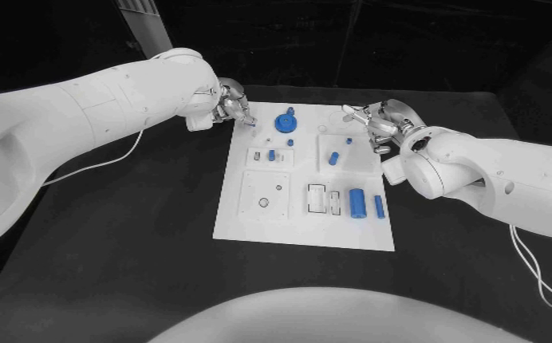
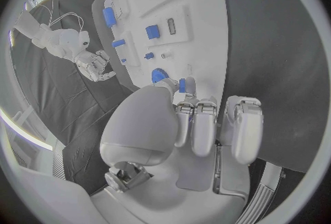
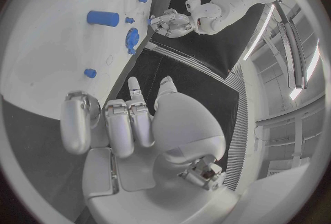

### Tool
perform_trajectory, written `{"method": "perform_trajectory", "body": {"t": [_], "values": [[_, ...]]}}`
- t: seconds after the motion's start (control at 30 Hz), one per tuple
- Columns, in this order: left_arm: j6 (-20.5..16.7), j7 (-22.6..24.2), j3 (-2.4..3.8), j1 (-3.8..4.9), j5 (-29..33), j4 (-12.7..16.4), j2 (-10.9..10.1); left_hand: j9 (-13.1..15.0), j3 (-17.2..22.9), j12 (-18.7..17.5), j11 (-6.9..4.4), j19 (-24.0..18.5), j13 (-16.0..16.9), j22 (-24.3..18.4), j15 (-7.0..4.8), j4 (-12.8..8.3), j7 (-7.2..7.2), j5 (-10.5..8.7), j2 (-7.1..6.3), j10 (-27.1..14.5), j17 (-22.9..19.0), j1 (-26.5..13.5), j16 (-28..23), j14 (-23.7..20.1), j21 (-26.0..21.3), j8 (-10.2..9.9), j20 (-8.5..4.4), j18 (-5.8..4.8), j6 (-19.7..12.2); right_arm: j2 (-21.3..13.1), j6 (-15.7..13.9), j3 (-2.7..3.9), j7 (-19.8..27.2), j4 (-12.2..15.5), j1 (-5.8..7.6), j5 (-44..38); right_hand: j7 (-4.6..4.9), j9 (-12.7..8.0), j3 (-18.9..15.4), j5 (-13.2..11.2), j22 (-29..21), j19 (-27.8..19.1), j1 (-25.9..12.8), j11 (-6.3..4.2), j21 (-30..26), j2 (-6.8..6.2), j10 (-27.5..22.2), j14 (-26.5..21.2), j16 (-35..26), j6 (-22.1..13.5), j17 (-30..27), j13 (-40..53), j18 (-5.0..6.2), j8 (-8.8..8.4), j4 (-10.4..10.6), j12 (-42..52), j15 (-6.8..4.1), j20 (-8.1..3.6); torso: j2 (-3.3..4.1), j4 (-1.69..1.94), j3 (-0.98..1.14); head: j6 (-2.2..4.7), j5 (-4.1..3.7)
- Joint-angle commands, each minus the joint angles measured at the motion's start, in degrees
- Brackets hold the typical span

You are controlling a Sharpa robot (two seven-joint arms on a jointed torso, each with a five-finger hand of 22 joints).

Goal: Assemble the parts on the task board

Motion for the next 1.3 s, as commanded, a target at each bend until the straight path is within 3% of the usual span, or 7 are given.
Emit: {"method": "perform_trajectory", "body": {"t": [0.03, 0.17, 0.43, 0.67, 0.97, 1.3], "values": [[-2.47, 4.71, 0.03, 0.56, 2.54, 1.54, -1.42, 0.15, 2.45, 0.1, 0.38, 5.93, 15.07, 15.09, 0.12, -1.84, -0.64, 0.2, -0.19, 5.77, 15.1, -0.64, 0.14, 5.96, 0.23, 0.26, -0.23, -0.38, 0.99, -0.07, 0.01, 0.02, 0.21, -0.02, 0.08, -0.03, -0.15, -0.09, -0.35, 0.15, 8.76, 0.08, 0.48, -0.52, -0.26, 0.13, 5.97, 5.95, 0.14, 0.05, 15.09, 14.95, 1.15, 0.06, -0.13, 0.14, -0.36, -0.47, -0.02, -0.07, -0.01, 0.06, 0.11], [0.28, 3.73, 0.03, 1.11, 4.92, 3.7, -3.38, 0.2, 2.53, 0.1, 0.28, 5.93, 15.07, 15.09, 0.06, -1.42, -0.76, 0.45, -0.93, 5.77, 15.1, -1.54, 0.14, 5.96, 0.23, 0.24, -0.25, -0.38, 1.29, -0.1, -0.01, 0.02, 0.25, -0.07, 0.07, -0.03, -0.15, -0.09, -0.35, 0.15, 8.76, 0.08, 0.48, -0.52, -0.26, 0.13, 5.97, 5.95, 0.14, 0.05, 15.09, 14.95, 1.15, 0.06, -0.13, 0.14, -0.36, -0.47, 0.03, -0.08, -0.04, 0.0, 0.1], [6.48, -1.68, 0.03, 1.87, 9.24, 9.35, -7.56, 0.17, 2.39, 0.1, 0.05, 5.93, 15.07, 15.09, -0.06, -1.2, -1.05, 0.07, -0.93, 5.77, 15.1, -3.11, 0.14, 5.96, 0.23, 0.31, -0.33, -0.38, 2.49, -0.24, -0.1, 0.02, 0.23, -0.08, 0.07, -0.03, -0.15, -0.09, -0.35, 0.15, 8.76, 0.08, 0.48, -0.52, -0.26, 0.13, 5.97, 5.95, 0.14, 0.05, 15.09, 14.95, 1.15, 0.06, -0.13, 0.14, -0.36, -0.47, 0.09, -0.05, -0.03, -0.31, 0.22], [7.81, -6.03, 0.02, 2.14, 9.96, 14.19, -10.19, 0.12, 2.3, 0.1, -0.05, 5.93, 15.07, 15.09, -0.12, -1.23, -1.17, -0.42, -0.97, 5.77, 15.1, -3.47, 0.14, 5.96, 0.23, 0.23, -0.37, -0.38, 2.81, -0.28, -0.13, 0.02, 0.24, -0.07, 0.07, -0.03, -0.15, -0.09, -0.35, 0.15, 8.76, 0.08, 0.48, -0.52, -0.26, 0.13, 5.97, 5.95, 0.14, 0.05, 15.09, 14.95, 1.15, 0.06, -0.13, 0.14, -0.36, -0.47, 0.11, -0.14, -0.03, -0.69, 0.38], [7.67, -9.88, 0.01, 2.14, 10.09, 17.22, -10.93, 0.07, 2.54, 0.1, -0.16, 5.93, 15.07, 15.09, -0.19, -1.28, -1.29, -0.29, -0.56, 5.77, 15.1, -3.67, 0.14, 5.96, 0.23, 0.14, -0.42, -0.38, 3.15, -0.32, -0.14, 0.02, 0.22, 0.02, 0.07, -0.03, -0.16, -0.11, -0.37, 0.28, 8.73, 0.05, 0.57, -0.53, -0.32, 0.18, 5.97, 5.95, 0.14, 0.09, 15.09, 14.95, 1.17, 0.08, -0.13, 0.14, -0.37, -0.48, 0.09, -0.19, 0.01, -0.82, 0.51], [7.15, -12.16, 0.01, 1.82, 10.1, 17.03, -9.37, 0.04, 3.98, 0.1, -0.22, 5.93, 15.07, 15.09, -0.34, -1.85, -1.27, 1.74, -0.71, 5.77, 15.1, -3.21, 0.14, 5.96, 0.23, -0.42, -0.59, -0.38, 2.91, -0.31, -0.17, 0.02, 0.31, 0.03, 0.07, -0.03, -0.16, -0.11, -0.38, 0.29, 8.75, 0.07, 0.59, -0.53, -0.29, 0.19, 5.97, 5.95, 0.14, 0.1, 15.09, 14.95, 1.16, 0.08, -0.12, 0.14, -0.37, -0.48, 0.09, -0.2, -0.05, -0.95, 0.5]]}}
